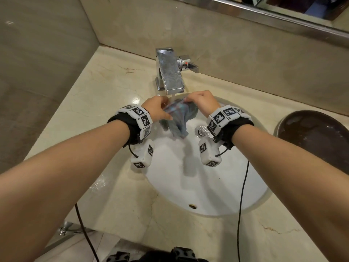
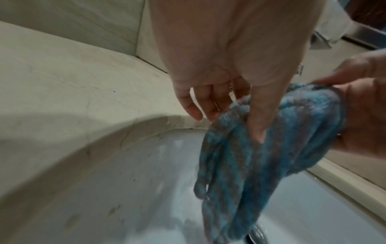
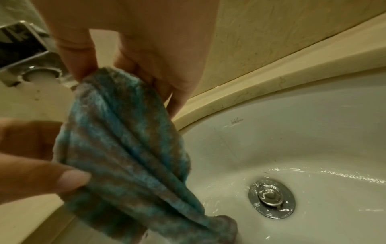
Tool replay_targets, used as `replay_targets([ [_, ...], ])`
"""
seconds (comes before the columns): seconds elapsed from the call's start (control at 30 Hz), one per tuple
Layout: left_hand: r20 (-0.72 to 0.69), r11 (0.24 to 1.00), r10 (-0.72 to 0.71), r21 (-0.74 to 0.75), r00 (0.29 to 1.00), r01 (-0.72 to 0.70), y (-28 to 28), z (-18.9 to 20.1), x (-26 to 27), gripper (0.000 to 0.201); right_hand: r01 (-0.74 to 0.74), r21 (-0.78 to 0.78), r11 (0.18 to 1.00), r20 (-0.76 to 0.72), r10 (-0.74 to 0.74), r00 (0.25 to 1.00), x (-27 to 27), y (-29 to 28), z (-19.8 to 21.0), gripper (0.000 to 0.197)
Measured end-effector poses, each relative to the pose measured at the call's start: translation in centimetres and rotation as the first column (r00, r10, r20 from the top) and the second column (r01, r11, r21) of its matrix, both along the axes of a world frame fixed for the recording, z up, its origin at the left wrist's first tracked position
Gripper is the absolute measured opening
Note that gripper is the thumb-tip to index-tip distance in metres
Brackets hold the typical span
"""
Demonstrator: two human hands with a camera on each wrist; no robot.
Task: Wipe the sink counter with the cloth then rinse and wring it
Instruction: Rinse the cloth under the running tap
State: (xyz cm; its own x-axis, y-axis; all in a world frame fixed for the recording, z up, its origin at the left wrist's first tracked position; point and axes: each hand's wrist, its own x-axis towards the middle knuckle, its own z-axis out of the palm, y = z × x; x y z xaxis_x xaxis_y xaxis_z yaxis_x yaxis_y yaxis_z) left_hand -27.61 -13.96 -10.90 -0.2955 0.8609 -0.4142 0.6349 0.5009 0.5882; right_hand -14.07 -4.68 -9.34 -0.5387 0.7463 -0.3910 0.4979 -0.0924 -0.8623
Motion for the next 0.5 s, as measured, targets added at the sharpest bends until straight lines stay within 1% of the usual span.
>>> replay_targets([
  [0.03,-0.035,1.0,-0.008,-0.002,0.999,0.008,0.02,-0.15,0.02,0.045,-0.001,-0.01,1.0,-0.006,0.001,1.0,-0.09,-0.14,0.0,0.017],
  [0.1,-0.07,1.0,-0.006,0.017,0.998,0.007,-0.04,-0.33,-0.01,0.038,-0.014,-0.026,1.0,-0.02,0.013,1.0,-0.21,-0.26,0.04,0.017],
  [0.17,-0.072,0.997,0.045,0.067,0.996,-0.04,-0.05,-0.14,-0.11,0.031,-0.035,0.002,0.999,-0.014,0.035,0.999,-0.1,-0.1,0.08,0.028],
  [0.2,-0.047,0.992,0.08,0.097,0.996,-0.075,0.01,-0.02,-0.2,0.031,-0.058,0.033,0.998,0.006,0.058,0.998,-0.01,0.02,0.01,0.03],
  [0.3,0.058,0.977,0.149,0.143,0.987,-0.156,0.15,0.25,-0.36,0.038,-0.163,0.107,0.981,0.06,0.157,0.986,0.17,0.28,-0.5,0.019],
  [0.33,0.083,0.975,0.149,0.153,0.985,-0.16,0.19,0.3,-0.35,0.04,-0.205,0.121,0.971,0.078,0.197,0.977,0.24,0.31,-0.62,0.026],
  [0.37,0.106,0.974,0.143,0.164,0.984,-0.159,0.22,0.32,-0.3,0.041,-0.254,0.13,0.958,0.113,0.24,0.964,0.33,0.28,-0.7,0.036],
  [0.4,0.124,0.972,0.133,0.178,0.983,-0.153,0.24,0.29,-0.23,0.041,-0.301,0.135,0.944,0.157,0.279,0.947,0.42,0.21,-0.69,0.041],
  [0.43,0.135,0.972,0.119,0.187,0.984,-0.143,0.28,0.31,-0.13,0.04,-0.336,0.133,0.932,0.198,0.307,0.931,0.49,0.13,-0.67,0.041],
  [0.5,0.147,0.978,0.074,0.183,0.986,-0.101,0.31,0.26,0.04,0.034,-0.368,0.124,0.921,0.257,0.329,0.909,0.54,-0.03,-0.53,0.033],
])
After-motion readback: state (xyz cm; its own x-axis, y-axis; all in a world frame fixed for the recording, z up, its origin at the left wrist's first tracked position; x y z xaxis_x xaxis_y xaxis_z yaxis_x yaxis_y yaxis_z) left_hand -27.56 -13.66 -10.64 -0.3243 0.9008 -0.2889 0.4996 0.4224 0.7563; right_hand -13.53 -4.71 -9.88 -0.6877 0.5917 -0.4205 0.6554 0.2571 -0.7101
